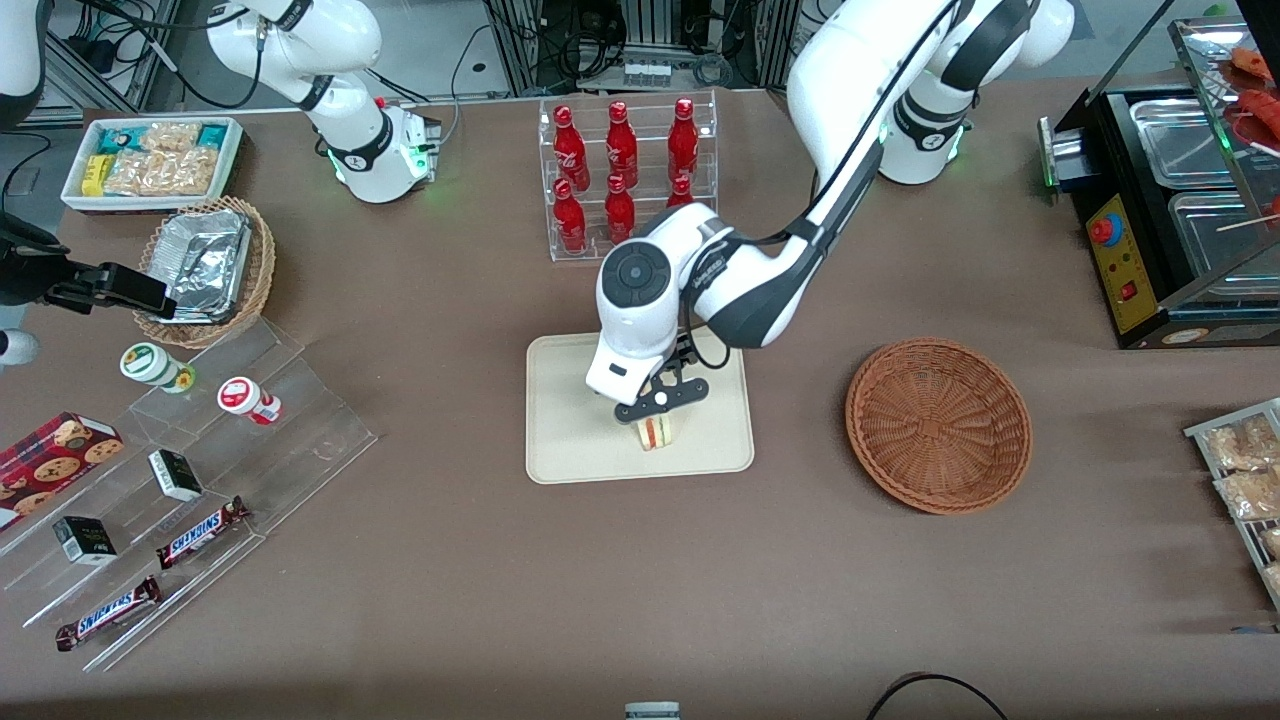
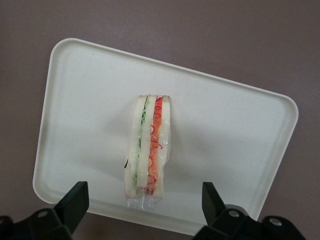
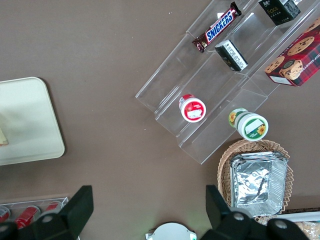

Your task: Place sandwich from basket to tray

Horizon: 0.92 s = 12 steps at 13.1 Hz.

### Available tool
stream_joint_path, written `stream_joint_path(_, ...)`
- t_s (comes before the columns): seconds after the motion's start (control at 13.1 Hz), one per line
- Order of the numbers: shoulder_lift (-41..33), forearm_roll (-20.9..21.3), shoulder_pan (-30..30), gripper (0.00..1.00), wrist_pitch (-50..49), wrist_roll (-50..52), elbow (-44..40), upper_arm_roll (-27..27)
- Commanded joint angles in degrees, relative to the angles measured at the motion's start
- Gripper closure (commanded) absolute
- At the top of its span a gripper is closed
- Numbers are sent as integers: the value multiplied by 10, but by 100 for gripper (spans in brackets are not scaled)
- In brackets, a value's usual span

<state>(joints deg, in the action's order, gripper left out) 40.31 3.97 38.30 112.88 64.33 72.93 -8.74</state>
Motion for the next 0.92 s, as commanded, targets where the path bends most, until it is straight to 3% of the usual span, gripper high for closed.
stream_joint_path(0.0,-49,4,-2,0,-41,11,15,17)
stream_joint_path(0.23,-87,-69,-1,0,-108,-9,18,97)
stream_joint_path(0.69,-136,-92,-2,0,-140,-178,81,187)
stream_joint_path(0.84,-143,-98,-2,0,-149,-205,86,194)
